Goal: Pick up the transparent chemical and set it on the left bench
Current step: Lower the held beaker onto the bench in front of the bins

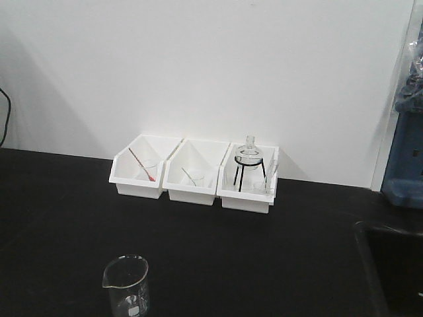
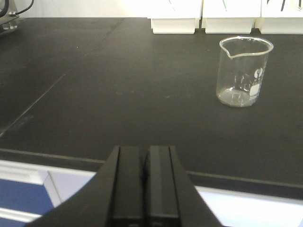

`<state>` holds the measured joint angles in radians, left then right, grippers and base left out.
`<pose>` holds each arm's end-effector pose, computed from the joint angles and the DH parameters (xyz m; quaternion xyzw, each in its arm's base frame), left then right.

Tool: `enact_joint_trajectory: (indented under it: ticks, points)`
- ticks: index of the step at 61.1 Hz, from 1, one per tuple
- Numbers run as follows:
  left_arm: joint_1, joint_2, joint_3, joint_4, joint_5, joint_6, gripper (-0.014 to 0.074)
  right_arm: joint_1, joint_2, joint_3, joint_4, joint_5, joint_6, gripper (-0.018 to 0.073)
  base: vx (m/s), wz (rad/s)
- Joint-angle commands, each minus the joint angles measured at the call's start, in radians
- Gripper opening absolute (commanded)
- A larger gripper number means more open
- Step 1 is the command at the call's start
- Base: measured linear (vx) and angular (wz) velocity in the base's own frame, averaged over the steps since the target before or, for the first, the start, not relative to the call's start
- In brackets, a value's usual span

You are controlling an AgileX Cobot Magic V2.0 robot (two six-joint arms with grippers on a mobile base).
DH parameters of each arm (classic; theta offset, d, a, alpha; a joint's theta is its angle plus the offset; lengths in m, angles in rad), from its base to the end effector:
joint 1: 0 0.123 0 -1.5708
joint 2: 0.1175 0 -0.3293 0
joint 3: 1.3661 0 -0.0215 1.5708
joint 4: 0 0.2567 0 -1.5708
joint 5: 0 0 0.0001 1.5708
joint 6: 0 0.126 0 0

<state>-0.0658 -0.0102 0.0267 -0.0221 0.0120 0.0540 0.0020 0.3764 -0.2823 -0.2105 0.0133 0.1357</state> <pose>0.0528 -0.0035 0.2051 0.0336 0.6852 -0.0124 0.7274 0.0929 -0.0002 0.2962 -0.0264 0.7136 -0.0265 0.6995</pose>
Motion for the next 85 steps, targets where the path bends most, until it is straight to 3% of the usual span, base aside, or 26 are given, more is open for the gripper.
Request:
enact_joint_trajectory:
  ticks: [1, 7, 12, 29, 39, 56, 75, 85]
  points:
    - [-0.002, -0.019, 0.016, -0.001, -0.078, -0.008, -0.0003, -0.004, 0.059, -0.053, 0.001, -0.134, 0.009, -0.0006, 0.13, -0.02]
    - [-0.002, -0.019, 0.016, -0.001, -0.078, -0.008, -0.0003, 0.011, 0.130, -0.100, 0.001, -0.152, 0.018, -0.0006, 0.11, -0.02]
    - [-0.002, -0.019, 0.016, -0.001, -0.078, -0.008, -0.0003, 0.085, 0.198, -0.145, -0.003, -0.222, 0.050, -0.0005, 0.08, -0.03]
    - [-0.002, -0.019, 0.016, -0.001, -0.078, -0.008, -0.0003, 0.512, 0.656, -0.354, -0.066, -0.380, 0.014, -0.0003, 0.02, -0.03]
    - [-0.002, -0.019, 0.016, -0.001, -0.078, -0.008, -0.0003, 0.667, 0.953, -0.566, -0.055, -0.407, -0.039, -0.0003, 0.00, 0.00]
    - [-0.002, -0.019, 0.016, -0.001, -0.078, -0.008, -0.0003, 0.760, 1.258, -0.858, -0.058, -0.366, -0.059, -0.0001, 0.00, 0.00]
    - [-0.002, -0.019, 0.016, -0.001, -0.078, -0.008, -0.0003, 0.773, 1.407, -0.939, -0.057, -0.362, -0.064, 0.0025, 0.00, 0.00]
    - [-0.002, -0.019, 0.016, -0.001, -0.078, -0.008, -0.0003, 0.773, 1.450, -0.959, -0.057, -0.356, -0.064, 0.0129, 0.00, 0.00]
